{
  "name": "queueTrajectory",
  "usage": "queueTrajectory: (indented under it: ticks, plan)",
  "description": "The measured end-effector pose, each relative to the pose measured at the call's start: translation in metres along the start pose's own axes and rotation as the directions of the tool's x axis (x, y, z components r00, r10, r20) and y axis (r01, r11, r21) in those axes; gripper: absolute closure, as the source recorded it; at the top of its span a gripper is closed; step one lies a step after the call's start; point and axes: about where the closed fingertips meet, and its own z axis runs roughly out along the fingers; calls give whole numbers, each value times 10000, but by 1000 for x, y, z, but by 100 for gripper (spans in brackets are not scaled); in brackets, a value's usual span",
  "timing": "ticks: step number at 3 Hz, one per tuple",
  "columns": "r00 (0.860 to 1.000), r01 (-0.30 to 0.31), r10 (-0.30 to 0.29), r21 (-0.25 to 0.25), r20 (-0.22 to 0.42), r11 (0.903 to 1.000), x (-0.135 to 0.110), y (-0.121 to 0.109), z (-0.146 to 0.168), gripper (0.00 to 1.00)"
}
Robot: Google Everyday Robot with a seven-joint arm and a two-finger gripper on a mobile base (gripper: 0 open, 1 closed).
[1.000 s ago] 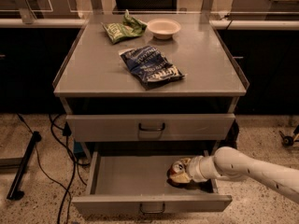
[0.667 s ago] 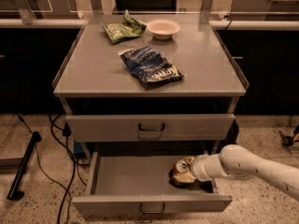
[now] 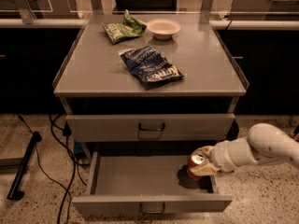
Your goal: Pick coke can from middle drawer and place on counter
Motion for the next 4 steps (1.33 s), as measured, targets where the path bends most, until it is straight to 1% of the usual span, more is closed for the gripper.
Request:
queueTrajectory:
  ticks: [1, 2, 3, 4]
  plan:
    - [9986, 499, -492, 413, -187, 9979, -46, 0, -84, 100]
    - [9964, 801, -787, 452, -310, 9958, -63, 4, -105, 100]
    - [9965, 791, -777, 447, -306, 9959, -65, 3, -107, 100]
    - [9974, 680, -670, 388, -281, 9969, -93, -5, -145, 100]
